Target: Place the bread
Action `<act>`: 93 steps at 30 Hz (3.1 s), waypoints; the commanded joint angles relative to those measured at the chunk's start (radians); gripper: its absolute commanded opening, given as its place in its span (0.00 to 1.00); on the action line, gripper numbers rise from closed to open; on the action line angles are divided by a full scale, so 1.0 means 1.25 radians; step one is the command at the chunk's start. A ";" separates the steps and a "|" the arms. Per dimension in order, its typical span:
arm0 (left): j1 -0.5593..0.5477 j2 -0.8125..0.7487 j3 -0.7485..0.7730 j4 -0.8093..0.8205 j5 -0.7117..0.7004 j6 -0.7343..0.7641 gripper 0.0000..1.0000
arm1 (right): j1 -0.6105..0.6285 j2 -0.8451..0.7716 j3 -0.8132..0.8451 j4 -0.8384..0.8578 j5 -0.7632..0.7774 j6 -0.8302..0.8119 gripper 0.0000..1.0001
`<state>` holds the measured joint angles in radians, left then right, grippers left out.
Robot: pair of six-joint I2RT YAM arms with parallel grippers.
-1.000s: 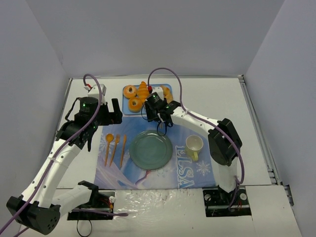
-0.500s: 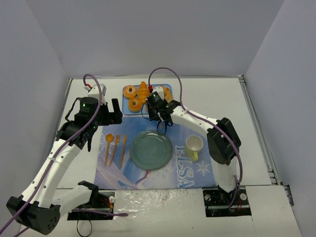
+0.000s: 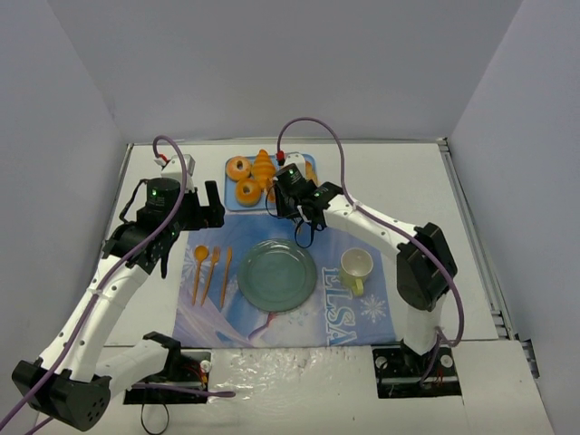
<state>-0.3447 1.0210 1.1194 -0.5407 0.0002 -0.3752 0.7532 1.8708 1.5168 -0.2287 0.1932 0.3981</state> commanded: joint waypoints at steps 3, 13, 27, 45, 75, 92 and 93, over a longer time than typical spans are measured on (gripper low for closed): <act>0.004 -0.010 0.015 0.041 0.000 0.004 0.97 | 0.000 -0.151 -0.014 0.014 -0.038 -0.025 0.18; 0.005 -0.013 0.016 0.041 0.000 0.004 0.97 | 0.015 -0.335 -0.185 -0.016 -0.232 -0.063 0.20; 0.003 -0.008 0.015 0.042 0.000 0.004 0.97 | 0.128 -0.511 -0.425 -0.067 -0.232 -0.057 0.24; 0.003 -0.006 0.016 0.040 0.000 0.006 0.97 | 0.176 -0.500 -0.447 -0.099 -0.131 -0.034 0.42; 0.003 -0.011 0.015 0.041 0.000 0.004 0.97 | 0.149 -0.207 -0.097 -0.070 -0.023 -0.098 0.57; 0.003 -0.008 0.015 0.041 0.000 0.004 0.97 | 0.041 0.144 0.302 -0.069 -0.010 -0.084 0.59; 0.003 -0.008 0.015 0.042 0.000 0.004 0.97 | 0.037 0.150 0.308 -0.069 -0.013 -0.084 0.59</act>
<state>-0.3447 1.0210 1.1194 -0.5407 0.0002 -0.3755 0.8207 2.0451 1.8174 -0.3461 0.1581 0.2863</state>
